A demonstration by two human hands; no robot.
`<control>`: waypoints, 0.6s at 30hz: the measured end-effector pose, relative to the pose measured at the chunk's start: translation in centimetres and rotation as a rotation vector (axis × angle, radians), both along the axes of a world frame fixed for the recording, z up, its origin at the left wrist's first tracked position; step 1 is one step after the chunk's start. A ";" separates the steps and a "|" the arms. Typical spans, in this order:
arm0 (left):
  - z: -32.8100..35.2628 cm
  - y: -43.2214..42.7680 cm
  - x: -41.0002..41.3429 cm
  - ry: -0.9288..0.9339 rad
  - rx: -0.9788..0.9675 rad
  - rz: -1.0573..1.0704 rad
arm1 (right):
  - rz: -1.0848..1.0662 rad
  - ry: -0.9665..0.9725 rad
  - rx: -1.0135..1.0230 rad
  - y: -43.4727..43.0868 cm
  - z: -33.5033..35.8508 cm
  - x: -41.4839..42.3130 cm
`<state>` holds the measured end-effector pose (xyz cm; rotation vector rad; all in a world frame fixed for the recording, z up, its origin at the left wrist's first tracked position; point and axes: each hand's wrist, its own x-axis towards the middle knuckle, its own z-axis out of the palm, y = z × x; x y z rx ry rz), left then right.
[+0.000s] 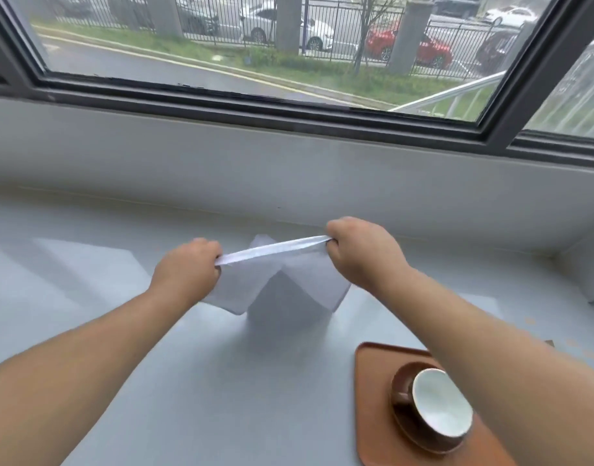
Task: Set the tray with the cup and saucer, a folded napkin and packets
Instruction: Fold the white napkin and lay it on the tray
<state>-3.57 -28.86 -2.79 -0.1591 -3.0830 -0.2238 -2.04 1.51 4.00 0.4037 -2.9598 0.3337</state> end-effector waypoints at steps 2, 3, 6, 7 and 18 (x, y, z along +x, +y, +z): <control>3.2 -0.3 -2.0 0.063 -0.022 0.018 | -0.062 0.018 0.094 2.9 2.7 -1.7; 5.2 -0.3 -3.0 0.121 -0.029 0.021 | -0.103 0.029 0.126 4.1 4.0 -2.3; 11.9 -0.3 -5.2 0.344 -0.025 -0.006 | -0.206 0.162 0.122 6.6 8.5 -3.6; 14.2 -0.4 -5.6 0.415 -0.012 -0.026 | -0.232 0.234 0.101 7.2 10.1 -3.7; 19.1 -5.2 1.6 0.796 -0.017 -0.297 | -0.196 0.533 0.101 7.1 12.3 7.3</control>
